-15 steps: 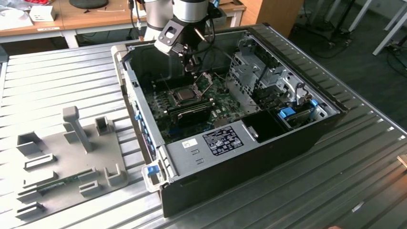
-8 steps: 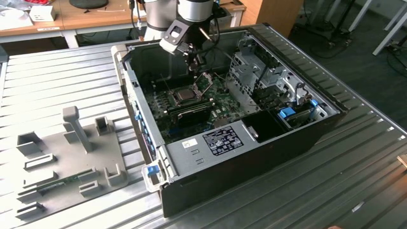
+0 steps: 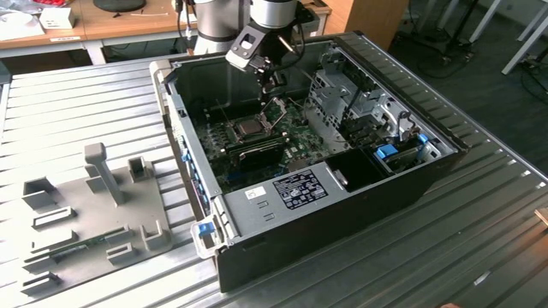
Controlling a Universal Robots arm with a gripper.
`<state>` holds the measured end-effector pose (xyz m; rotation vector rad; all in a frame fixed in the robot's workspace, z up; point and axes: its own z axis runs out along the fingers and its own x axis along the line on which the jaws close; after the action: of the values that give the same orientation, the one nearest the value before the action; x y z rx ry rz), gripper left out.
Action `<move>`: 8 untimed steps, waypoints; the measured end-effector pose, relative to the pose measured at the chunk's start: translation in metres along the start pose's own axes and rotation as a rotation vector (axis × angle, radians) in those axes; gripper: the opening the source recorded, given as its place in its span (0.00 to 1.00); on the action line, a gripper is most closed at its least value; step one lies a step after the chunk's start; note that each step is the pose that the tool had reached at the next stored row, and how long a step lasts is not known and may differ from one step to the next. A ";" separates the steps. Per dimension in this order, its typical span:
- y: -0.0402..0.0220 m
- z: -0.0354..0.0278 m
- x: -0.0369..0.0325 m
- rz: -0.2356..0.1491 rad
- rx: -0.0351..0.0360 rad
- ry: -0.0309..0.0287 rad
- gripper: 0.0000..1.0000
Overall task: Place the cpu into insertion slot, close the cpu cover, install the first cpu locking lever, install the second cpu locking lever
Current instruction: 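Close the cpu cover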
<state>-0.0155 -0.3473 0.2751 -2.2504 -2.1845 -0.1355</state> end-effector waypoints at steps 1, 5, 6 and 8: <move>0.0020 0.0001 0.0001 0.000 0.0000 0.0000 0.11; 0.0094 0.0006 0.0003 0.000 0.0000 -0.0001 0.11; 0.0113 0.0008 0.0003 0.000 0.0001 -0.0001 0.11; 0.0155 0.0011 0.0004 0.000 0.0000 -0.0001 0.11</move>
<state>0.0001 -0.3472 0.2750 -2.2505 -2.1845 -0.1354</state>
